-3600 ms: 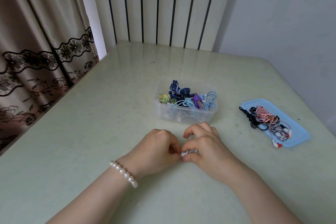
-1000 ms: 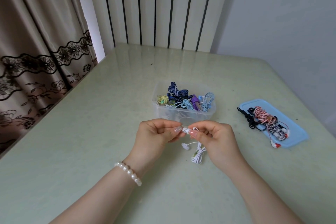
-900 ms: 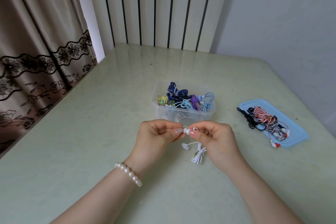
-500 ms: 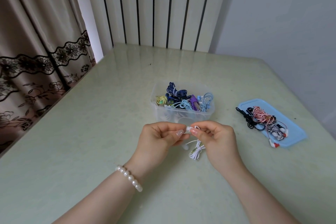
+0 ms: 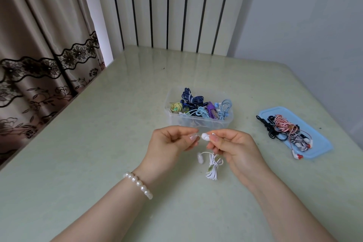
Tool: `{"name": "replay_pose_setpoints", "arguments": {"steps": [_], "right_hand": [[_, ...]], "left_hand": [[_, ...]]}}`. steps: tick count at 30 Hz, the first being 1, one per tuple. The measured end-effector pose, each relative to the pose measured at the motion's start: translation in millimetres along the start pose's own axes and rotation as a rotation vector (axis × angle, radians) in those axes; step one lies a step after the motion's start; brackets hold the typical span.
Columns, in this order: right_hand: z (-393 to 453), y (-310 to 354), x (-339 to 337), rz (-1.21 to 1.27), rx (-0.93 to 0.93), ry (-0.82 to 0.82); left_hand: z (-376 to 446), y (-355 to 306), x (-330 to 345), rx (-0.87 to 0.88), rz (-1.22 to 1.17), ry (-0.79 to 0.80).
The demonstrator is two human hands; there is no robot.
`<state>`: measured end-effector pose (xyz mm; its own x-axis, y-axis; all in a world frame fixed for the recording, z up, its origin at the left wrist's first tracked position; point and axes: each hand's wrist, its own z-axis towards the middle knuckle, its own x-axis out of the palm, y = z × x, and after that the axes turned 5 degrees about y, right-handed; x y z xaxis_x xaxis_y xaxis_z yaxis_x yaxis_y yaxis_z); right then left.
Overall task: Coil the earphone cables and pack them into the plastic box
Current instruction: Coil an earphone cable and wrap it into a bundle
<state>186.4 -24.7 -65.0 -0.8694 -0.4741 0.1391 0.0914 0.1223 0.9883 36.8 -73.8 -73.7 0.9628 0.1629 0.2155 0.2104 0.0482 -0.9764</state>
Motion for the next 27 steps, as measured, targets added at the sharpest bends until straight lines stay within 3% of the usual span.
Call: {"name": "replay_pose_setpoints", "arguments": {"steps": [13, 17, 21, 27], "right_hand": [[-2, 8, 7, -0.09, -0.081, -0.012], [6, 35, 8, -0.09, -0.142, -0.048], [29, 71, 11, -0.07, -0.201, -0.087], [80, 94, 33, -0.028, -0.207, -0.11]], "left_hand": [[1, 2, 2, 0.036, 0.001, 0.065], [7, -5, -7, 0.034, -0.068, -0.027], [11, -7, -19, -0.022, 0.107, -0.092], [9, -5, -19, -0.076, 0.281, -0.065]]}}
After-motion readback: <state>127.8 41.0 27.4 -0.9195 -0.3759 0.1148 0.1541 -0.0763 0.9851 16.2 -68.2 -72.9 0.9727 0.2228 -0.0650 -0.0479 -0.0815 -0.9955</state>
